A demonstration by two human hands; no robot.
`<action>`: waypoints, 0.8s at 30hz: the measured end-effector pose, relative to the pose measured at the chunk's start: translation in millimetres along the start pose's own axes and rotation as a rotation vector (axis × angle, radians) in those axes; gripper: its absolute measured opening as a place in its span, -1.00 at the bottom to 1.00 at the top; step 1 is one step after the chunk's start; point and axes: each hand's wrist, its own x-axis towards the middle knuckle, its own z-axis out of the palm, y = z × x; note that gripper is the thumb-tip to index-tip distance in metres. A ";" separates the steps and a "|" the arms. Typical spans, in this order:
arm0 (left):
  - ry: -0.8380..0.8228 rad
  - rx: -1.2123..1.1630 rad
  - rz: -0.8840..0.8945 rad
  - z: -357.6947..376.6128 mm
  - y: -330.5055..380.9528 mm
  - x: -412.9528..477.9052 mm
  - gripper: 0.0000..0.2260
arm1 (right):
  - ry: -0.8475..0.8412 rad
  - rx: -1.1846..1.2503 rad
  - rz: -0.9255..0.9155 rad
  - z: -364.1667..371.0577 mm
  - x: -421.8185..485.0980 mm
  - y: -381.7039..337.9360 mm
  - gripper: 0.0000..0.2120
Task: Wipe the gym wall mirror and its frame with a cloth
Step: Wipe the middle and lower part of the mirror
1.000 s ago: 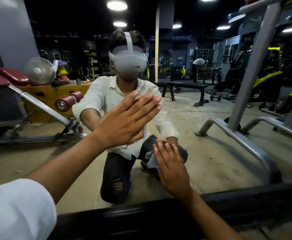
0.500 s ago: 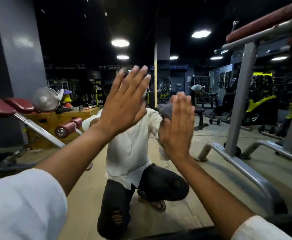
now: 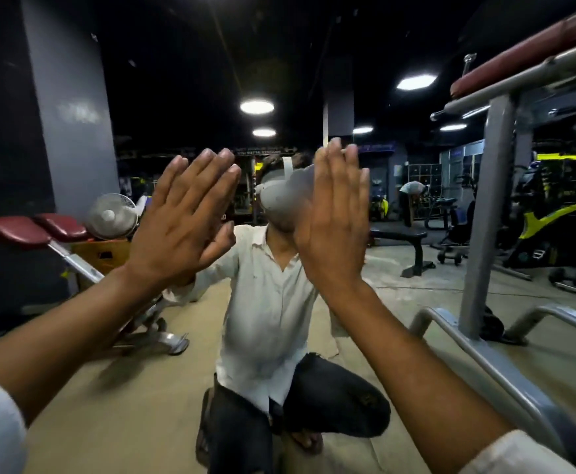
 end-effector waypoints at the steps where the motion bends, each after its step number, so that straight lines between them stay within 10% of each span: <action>1: -0.006 0.011 0.012 -1.0 -0.1 0.6 -0.34 | -0.049 -0.011 -0.090 0.3 -8.4 -0.8 -0.38; 8: -0.122 0.042 0.166 1.7 36.2 -25.8 -0.33 | -0.369 0.010 -0.469 -12.8 -145.0 19.6 -0.35; 16: -0.212 0.014 -0.064 22.2 131.0 -94.0 -0.26 | -0.605 -0.213 -0.909 -48.6 -311.7 73.9 -0.38; 24: -0.149 -0.048 -0.085 18.0 127.1 -86.3 -0.33 | -0.448 -0.118 -0.160 -80.0 -196.6 107.8 -0.28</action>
